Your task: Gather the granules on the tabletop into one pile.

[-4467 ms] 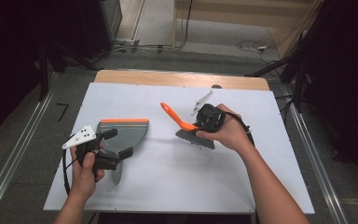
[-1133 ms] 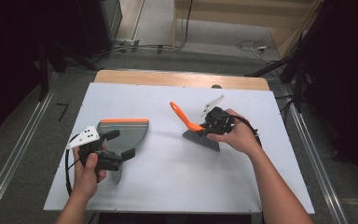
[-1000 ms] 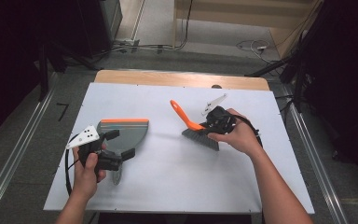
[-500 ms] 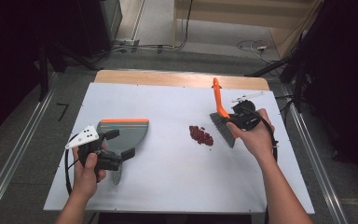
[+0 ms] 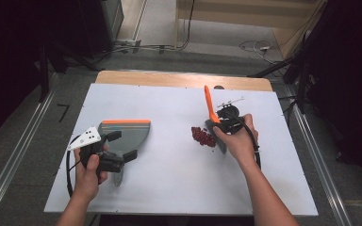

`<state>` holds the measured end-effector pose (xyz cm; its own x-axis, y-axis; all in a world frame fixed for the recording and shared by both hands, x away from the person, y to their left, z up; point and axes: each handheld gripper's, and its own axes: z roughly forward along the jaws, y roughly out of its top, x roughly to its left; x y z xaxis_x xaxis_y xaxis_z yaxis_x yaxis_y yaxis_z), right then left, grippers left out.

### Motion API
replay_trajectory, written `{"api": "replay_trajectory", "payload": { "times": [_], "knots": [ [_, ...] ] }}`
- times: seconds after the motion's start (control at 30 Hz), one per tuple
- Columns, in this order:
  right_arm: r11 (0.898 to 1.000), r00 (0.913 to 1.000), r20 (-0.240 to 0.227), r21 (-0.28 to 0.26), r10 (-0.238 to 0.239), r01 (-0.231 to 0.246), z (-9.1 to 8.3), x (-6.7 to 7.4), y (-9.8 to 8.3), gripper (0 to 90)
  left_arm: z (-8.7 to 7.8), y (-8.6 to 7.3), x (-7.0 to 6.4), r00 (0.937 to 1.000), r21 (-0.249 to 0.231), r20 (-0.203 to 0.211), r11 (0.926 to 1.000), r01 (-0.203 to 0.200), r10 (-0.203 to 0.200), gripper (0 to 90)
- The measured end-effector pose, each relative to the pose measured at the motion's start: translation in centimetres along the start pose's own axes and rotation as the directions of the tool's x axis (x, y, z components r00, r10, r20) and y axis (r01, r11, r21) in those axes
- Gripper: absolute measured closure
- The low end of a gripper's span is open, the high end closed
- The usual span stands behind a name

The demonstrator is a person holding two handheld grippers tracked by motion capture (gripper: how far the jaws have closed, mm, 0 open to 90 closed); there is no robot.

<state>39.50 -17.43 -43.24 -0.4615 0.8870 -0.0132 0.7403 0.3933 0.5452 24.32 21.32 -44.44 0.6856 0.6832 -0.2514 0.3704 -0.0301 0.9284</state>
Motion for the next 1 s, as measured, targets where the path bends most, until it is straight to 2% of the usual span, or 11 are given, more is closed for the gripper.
{"api": "replay_trajectory", "payload": {
  "times": [0.3, 0.4, 0.5, 0.57, 0.6, 0.7, 0.73, 0.8, 0.87, 0.9, 1.0],
  "knots": [
    [0.998, 0.9996, -0.021, -0.061, -0.021, 0.020, -2.9, -0.9, -0.1, 68.8, -0.2, 0.0, 0.1, 1.0000, -0.008, -0.003, 1.0000, 0.004, -0.004, 0.0],
    [0.991, 0.9869, -0.118, -0.094, -0.110, 0.099, -3.9, -1.3, -0.6, 68.8, -0.2, 0.0, 0.1, 1.0000, -0.005, -0.002, 1.0000, 0.003, -0.003, 0.0],
    [0.959, 0.9360, -0.215, -0.112, -0.279, 0.260, -4.3, -0.5, -1.3, 68.8, 0.0, 0.0, 0.1, 1.0000, -0.001, -0.004, 1.0000, 0.004, -0.004, 0.0],
    [0.921, 0.8849, -0.257, -0.105, -0.389, 0.374, -4.0, 0.5, -1.7, 68.8, 0.1, 0.0, 0.0, 1.0000, 0.003, -0.002, 1.0000, 0.001, -0.001, 0.0],
    [0.894, 0.8482, -0.285, -0.102, -0.446, 0.436, -3.7, 1.1, -1.9, 68.7, 0.1, 0.0, 0.0, 1.0000, 0.004, -0.002, 1.0000, 0.001, -0.001, 0.0],
    [0.846, 0.7687, -0.372, -0.100, -0.520, 0.524, -2.7, 1.4, -2.2, 68.8, 0.1, 0.0, -0.1, 1.0000, 0.006, -0.003, 1.0000, -0.001, 0.001, 0.0],
    [0.834, 0.7481, -0.394, -0.100, -0.534, 0.543, -2.3, 1.3, -2.2, 68.8, 0.1, 0.0, -0.1, 1.0000, 0.005, -0.003, 1.0000, -0.002, 0.002, 0.0],
    [0.809, 0.7152, -0.416, -0.097, -0.562, 0.579, -1.5, 1.1, -2.3, 68.8, 0.0, 0.0, 0.0, 1.0000, 0.006, -0.004, 1.0000, 0.001, -0.001, 0.0],
    [0.791, 0.6932, -0.418, -0.116, -0.587, 0.601, -1.0, 0.7, -2.1, 68.8, 0.0, -0.1, 0.1, 1.0000, 0.003, -0.004, 1.0000, 0.002, -0.002, 0.0],
    [0.789, 0.6903, -0.417, -0.122, -0.591, 0.602, -0.8, 0.5, -1.8, 68.8, 0.1, -0.1, 0.1, 1.0000, 0.004, -0.005, 1.0000, 0.003, -0.003, 0.0],
    [0.759, 0.6691, -0.386, -0.149, -0.635, 0.634, -0.4, 0.3, -1.2, 68.8, 0.1, -0.1, 0.1, 1.0000, 0.005, -0.004, 1.0000, 0.002, -0.002, 0.0]
  ]
}}
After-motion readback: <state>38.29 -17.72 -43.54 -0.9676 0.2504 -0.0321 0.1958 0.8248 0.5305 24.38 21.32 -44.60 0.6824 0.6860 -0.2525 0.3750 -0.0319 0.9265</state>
